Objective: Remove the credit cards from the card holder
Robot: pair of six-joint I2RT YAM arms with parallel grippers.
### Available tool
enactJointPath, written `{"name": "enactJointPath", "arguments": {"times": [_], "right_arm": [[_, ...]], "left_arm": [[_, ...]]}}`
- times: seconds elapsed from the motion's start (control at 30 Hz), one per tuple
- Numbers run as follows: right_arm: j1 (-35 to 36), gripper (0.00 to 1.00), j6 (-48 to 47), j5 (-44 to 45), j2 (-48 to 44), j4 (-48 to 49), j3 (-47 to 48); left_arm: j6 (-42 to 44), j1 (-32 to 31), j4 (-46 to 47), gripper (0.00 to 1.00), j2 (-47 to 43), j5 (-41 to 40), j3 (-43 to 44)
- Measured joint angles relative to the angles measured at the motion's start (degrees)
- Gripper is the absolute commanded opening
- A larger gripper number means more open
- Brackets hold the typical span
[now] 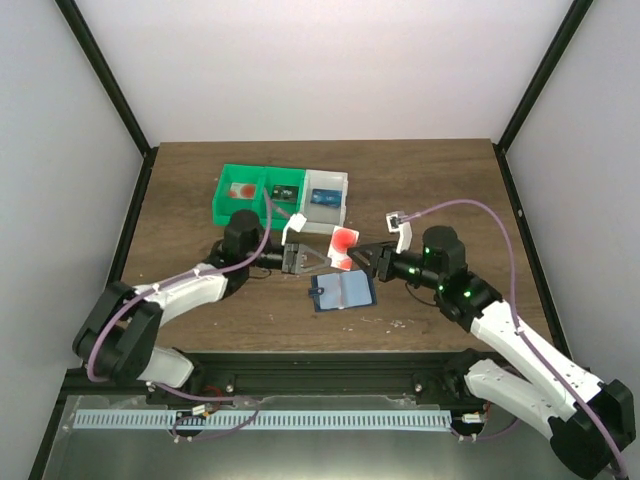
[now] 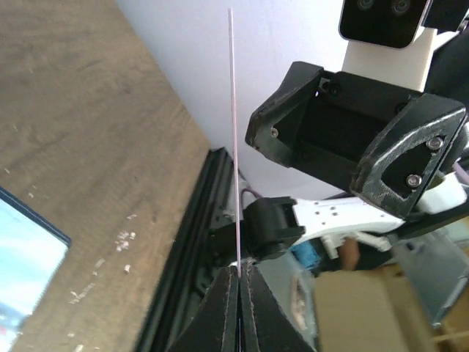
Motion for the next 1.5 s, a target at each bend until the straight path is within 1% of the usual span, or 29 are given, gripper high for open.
{"name": "enactJointPath", "arguments": {"times": [0.03,0.13,0.27,0.3,0.4,0.47,0.53,0.7,0.8,1.03,1.17,1.33,1.37,1.43,1.5], "right_arm": [[0.00,0.53,-1.27,-0.04,0.07,-1.57,1.01],[0.00,0.56,-5.57,-0.98,0.66,-6.45,3.52],[-0.02,0.68,-10.45,-2.82,2.21,-12.87,6.32],[-0.02,0.72,-11.37,-3.15,2.58,-14.34,7.19],[-0.04,0.77,-15.04,-3.65,3.72,-19.15,11.47],[-0.04,0.79,-17.29,-3.89,4.48,-21.97,14.88],[-0.09,0.78,-19.71,-4.55,5.53,-24.33,18.49],[-0.15,0.70,-23.89,-7.91,9.35,-28.30,22.95],[-0.15,0.67,-25.35,-9.35,11.67,-30.12,22.99],[-0.15,0.53,-27.47,-13.60,13.44,-32.37,23.02],[-0.15,0.36,-27.85,-17.29,13.94,-32.28,23.02],[-0.15,0.05,-27.71,-20.65,14.56,-31.82,23.02],[-0.15,0.01,-27.98,-21.00,14.64,-31.69,23.02],[-0.15,0.01,-27.63,-21.55,14.71,-31.19,22.99],[-0.13,0.00,-27.63,-21.92,14.64,-30.77,22.97]], "left_arm": [[4.57,0.02,-6.97,0.00,-1.20,-0.24,2.47],[15.06,0.02,-22.49,0.00,-3.91,-0.85,7.82],[24.74,0.02,-38.07,0.00,-5.81,-0.87,11.04],[26.43,0.02,-41.07,0.00,-6.03,-0.94,11.19],[30.25,0.02,-48.89,0.00,-6.51,-1.29,11.19],[31.91,0.02,-52.46,0.00,-7.08,-1.36,11.19],[33.24,0.00,-55.28,0.00,-8.00,-1.33,11.56],[35.17,-1.22,-57.83,0.00,-10.19,-0.20,13.03],[35.52,-2.58,-58.27,0.00,-10.40,0.63,13.14],[36.35,-3.13,-58.55,0.00,-12.02,2.34,13.14],[36.74,-3.15,-58.45,0.00,-13.05,3.30,13.14],[37.55,-3.15,-58.53,0.00,-13.07,3.54,13.14],[37.79,-3.15,-58.55,0.03,-13.09,3.48,13.14],[38.18,-3.15,-58.62,0.14,-13.20,2.54,13.14],[38.62,-3.15,-58.82,0.28,-13.31,1.03,13.16]]}}
